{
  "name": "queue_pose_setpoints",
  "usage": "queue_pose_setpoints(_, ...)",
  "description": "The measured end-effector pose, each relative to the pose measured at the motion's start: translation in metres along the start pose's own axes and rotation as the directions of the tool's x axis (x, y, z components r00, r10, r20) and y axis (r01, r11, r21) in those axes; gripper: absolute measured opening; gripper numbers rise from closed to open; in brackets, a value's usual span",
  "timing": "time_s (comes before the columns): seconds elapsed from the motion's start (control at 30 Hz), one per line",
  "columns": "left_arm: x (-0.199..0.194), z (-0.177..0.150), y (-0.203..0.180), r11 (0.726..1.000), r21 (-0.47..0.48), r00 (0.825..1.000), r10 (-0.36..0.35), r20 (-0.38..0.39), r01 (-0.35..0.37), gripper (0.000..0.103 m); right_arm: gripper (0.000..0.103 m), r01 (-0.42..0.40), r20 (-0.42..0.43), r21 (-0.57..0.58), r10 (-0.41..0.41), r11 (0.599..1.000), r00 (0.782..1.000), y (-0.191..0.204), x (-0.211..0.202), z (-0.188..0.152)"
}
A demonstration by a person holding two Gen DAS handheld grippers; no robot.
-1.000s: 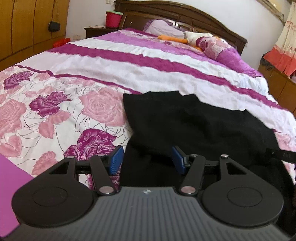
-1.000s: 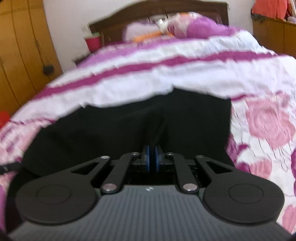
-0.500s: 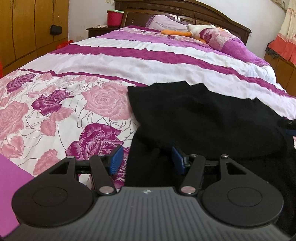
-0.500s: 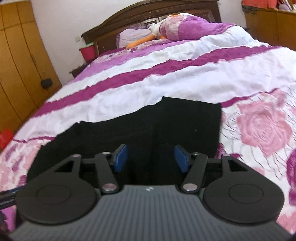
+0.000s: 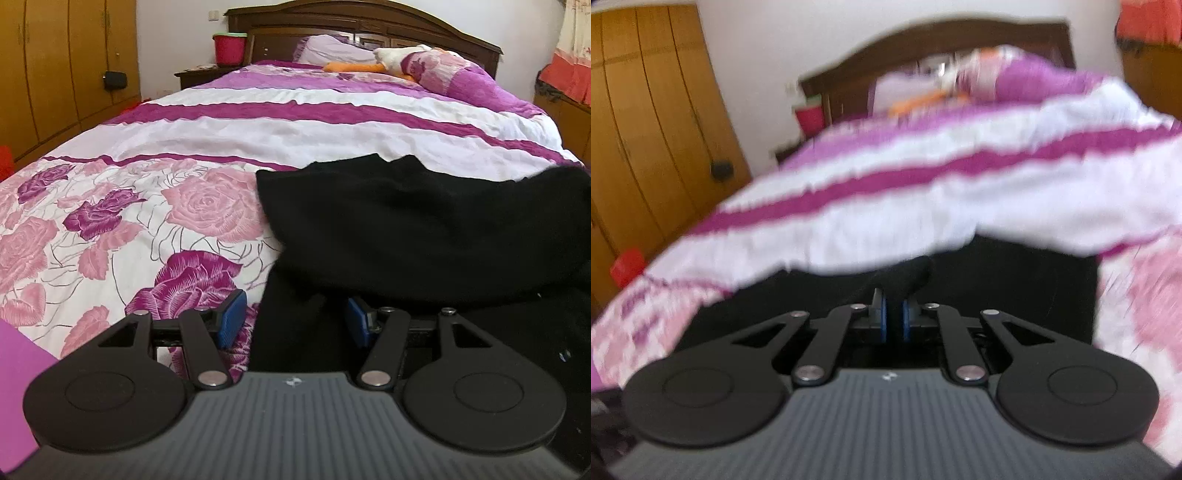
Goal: Fold small clothes
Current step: 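Grasp the folded cardigan edge again with the right tool and fold it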
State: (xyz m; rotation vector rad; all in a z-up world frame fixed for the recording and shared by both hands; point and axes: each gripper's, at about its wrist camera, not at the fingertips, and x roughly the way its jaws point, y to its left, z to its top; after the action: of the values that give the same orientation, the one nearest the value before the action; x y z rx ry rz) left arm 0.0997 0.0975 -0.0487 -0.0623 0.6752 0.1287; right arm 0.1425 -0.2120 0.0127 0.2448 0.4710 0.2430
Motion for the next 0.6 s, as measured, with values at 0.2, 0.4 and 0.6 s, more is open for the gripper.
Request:
queue_pose_setpoints(0.2,0.005,-0.001,-0.006,0.999,0.011,1.0,0.03,0.006,-0.03,0.064,0.011,0.151,0.069,-0.034,-0.148,0.988,0.987,-0.018,-0.011,0.013)
queue_pose_setpoints(0.4,0.004,0.001,-0.008,0.999,0.039,0.999,0.033,-0.001,-0.033,0.064,0.013,0.221,-0.096,0.0,-0.22,0.975,0.971,-0.05,0.034,-0.025)
queue_pose_setpoints(0.6,-0.026,0.008,-0.006,0.998,-0.002,0.998,-0.065,0.001,0.065,0.064,0.023,0.203,-0.082,0.036,-0.199,0.979,0.976,-0.055,0.015,-0.021)
